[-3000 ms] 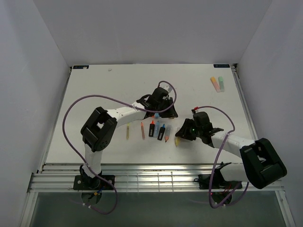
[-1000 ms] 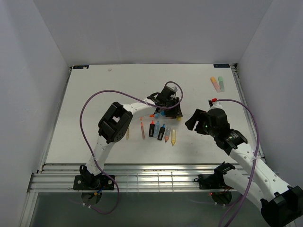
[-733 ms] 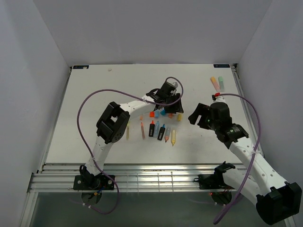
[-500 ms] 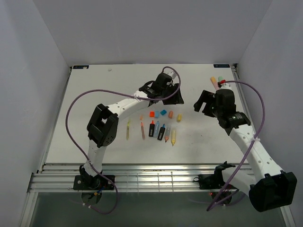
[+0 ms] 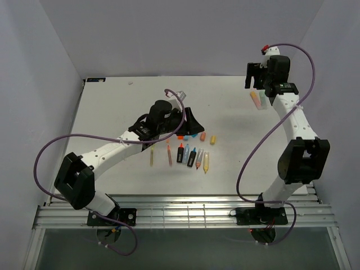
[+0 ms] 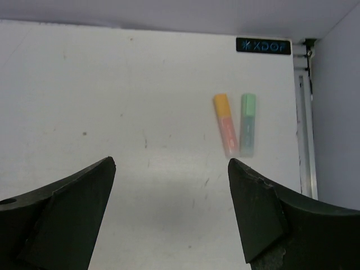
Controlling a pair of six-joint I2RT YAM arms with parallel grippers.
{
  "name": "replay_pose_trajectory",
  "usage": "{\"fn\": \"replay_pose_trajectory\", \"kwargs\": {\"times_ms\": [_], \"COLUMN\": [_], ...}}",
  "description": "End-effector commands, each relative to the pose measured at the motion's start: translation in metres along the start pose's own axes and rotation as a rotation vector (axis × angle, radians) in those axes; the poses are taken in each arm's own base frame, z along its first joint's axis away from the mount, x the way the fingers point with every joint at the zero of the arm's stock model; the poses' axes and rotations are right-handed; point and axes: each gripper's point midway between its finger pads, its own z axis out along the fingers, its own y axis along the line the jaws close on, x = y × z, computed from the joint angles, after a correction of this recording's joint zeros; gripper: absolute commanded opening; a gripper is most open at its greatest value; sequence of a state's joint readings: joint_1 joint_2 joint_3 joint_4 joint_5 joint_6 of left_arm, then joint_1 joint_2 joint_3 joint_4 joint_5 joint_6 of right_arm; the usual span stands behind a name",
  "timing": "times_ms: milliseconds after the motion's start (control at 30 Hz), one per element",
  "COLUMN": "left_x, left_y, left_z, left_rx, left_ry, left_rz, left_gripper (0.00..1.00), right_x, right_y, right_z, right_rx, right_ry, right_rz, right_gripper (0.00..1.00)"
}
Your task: Open the pen caps
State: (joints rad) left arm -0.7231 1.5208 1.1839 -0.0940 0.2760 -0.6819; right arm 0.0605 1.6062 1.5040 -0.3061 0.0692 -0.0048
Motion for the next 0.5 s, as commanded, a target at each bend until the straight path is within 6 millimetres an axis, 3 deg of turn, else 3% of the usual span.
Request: {"fn": "replay_pose_trajectory", "kwargs": {"times_ms": [0, 33, 67, 100, 133, 167, 233, 300, 467], "left_x": [0.013, 0.013, 0.022, 0.023, 0.021, 0.022, 0.024, 0.021, 0.022], "left_y": [-0.020, -0.024, -0.023, -0.024, -0.030, -0.030, -0.028, -0.034, -0.042], "left_z": [-0.018, -0.027, -0.030, -0.035, -0.044, -0.048, -0.056, -0.070, -0.092], "left_rx": [0.136, 0.156, 0.168, 0.174, 0.190, 0.190, 0.179, 0.190, 0.216], "left_ry": [-0.004, -0.011, 0.007, 0.005, -0.010, -0.011, -0.023, -0.045, -0.074], "left_rz": [-0.023, -0.018, -0.011, -0.002, 0.014, 0.022, 0.027, 0.029, 0.028], "left_gripper": [0.62, 0.62, 0.62, 0.62, 0.62, 0.62, 0.62, 0.62, 0.63], "right_x": [-0.043, -0.027, -0.028, -0.047, -0.026, -0.022, -0.021, -0.017, 0.017], "right_y": [-0.021, -0.032, -0.045, -0.051, -0.058, -0.070, -0.073, -0.077, -0.087], "right_z": [0.034, 0.061, 0.081, 0.074, 0.100, 0.108, 0.130, 0.142, 0.171], "right_rx": [-0.056, -0.057, -0.055, -0.055, -0.068, -0.070, -0.110, -0.121, -0.125], "right_ry": [-0.108, -0.060, -0.043, -0.079, -0.026, -0.006, -0.013, -0.016, 0.026], "right_rz": [-0.115, -0.119, -0.114, -0.118, -0.110, -0.101, -0.126, -0.185, -0.263], "right_gripper": [0.87, 0.87, 0.87, 0.86, 0.83, 0.81, 0.78, 0.79, 0.77]}}
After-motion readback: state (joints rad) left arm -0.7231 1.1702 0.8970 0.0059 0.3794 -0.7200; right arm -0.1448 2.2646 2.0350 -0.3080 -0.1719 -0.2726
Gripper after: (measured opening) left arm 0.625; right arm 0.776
